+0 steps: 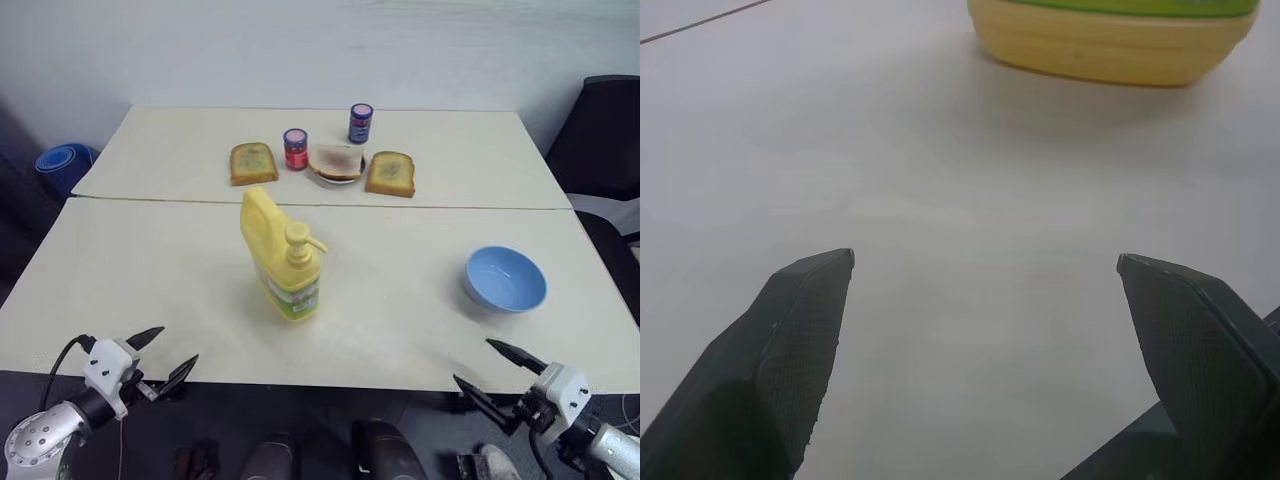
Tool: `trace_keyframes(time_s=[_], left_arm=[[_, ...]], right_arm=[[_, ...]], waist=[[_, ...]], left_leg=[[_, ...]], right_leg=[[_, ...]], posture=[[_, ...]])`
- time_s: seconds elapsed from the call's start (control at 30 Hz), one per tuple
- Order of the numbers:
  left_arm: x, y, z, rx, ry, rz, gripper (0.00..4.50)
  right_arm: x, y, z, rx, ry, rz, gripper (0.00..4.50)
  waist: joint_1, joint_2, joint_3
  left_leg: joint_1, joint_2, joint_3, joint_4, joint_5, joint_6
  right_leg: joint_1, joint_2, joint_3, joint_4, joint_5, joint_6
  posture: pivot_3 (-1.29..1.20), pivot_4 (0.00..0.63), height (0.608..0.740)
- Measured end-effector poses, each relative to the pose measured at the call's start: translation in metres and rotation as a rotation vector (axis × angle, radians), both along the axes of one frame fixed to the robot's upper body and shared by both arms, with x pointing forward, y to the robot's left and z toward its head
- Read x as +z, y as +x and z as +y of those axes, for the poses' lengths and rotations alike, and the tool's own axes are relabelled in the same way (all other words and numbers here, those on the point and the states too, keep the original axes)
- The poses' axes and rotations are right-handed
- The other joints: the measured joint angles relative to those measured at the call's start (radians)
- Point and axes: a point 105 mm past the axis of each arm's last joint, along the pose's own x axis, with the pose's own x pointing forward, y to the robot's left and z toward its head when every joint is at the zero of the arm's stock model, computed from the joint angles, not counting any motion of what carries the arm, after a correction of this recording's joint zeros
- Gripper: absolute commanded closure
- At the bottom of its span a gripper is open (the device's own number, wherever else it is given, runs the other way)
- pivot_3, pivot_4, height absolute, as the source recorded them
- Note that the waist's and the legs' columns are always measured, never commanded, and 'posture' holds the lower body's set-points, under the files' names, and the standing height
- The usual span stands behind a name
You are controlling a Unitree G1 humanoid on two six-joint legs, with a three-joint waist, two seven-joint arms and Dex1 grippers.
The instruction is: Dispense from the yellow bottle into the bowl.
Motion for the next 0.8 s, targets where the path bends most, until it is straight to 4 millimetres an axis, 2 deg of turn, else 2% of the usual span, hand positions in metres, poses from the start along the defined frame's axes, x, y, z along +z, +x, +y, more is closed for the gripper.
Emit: trace_keyframes(time_s=[0.13,0.23,0.37,0.47,0.57,0.63,0.8], left_arm=[[0.009,0.002,-0.012,-0.044,-0.043,0.004,0.02],[0.031,0.006,-0.030,-0.124,-0.152,-0.025,0.02],[0.064,0.007,-0.059,-0.355,-0.177,-0.034,0.02],[0.076,0.000,-0.089,-0.560,-0.176,0.004,0.02],[0.078,-0.006,-0.107,-0.677,-0.165,0.034,0.02],[0.080,-0.006,-0.111,-0.701,-0.165,0.045,0.02],[0.089,-0.005,-0.120,-0.742,-0.158,0.030,0.02]], right_arm=[[0.001,0.001,0.000,-0.003,0.006,-0.008,0.00],[0.005,0.005,-0.001,-0.015,0.011,-0.026,0.00],[0.019,0.019,-0.014,-0.055,-0.003,-0.072,0.00],[0.024,0.034,-0.029,-0.074,-0.037,-0.051,0.00],[0.029,0.054,-0.042,-0.088,-0.073,-0.046,0.00],[0.029,0.067,-0.048,-0.098,-0.095,-0.028,0.00],[0.012,0.099,-0.055,-0.122,-0.158,0.051,0.00]], waist=[[0.009,0.000,0.000],[0.015,0.000,0.000],[0.018,0.000,0.000],[0.014,0.001,0.000],[0.006,0.001,0.000],[0.002,0.001,0.000],[-0.005,0.002,0.000]], left_leg=[[-0.001,0.000,0.000,0.000,0.002,-0.004],[-0.001,0.000,0.000,0.001,0.002,-0.004],[-0.001,0.000,0.000,0.001,0.003,-0.005],[-0.001,0.000,0.000,0.001,0.003,-0.005],[-0.001,0.000,0.000,0.000,0.003,-0.005],[-0.001,0.000,0.000,0.000,0.004,-0.006],[-0.001,0.000,0.000,0.001,0.004,-0.006]], right_leg=[[-0.001,0.000,0.000,-0.001,0.000,0.000],[0.000,0.000,0.000,0.000,0.000,0.000],[0.000,0.000,0.000,0.000,0.000,0.000],[0.000,0.000,0.000,0.000,0.000,0.000],[-0.001,0.001,0.000,0.000,0.000,0.000],[-0.001,0.001,0.000,0.001,0.000,0.000],[-0.002,0.001,-0.001,0.001,0.000,0.000]], posture=[[0.00,0.150,0.740],[0.00,0.150,0.740],[0.00,0.150,0.740],[0.00,0.150,0.740],[0.00,0.150,0.740],[0.00,0.150,0.740],[0.00,0.150,0.740]])
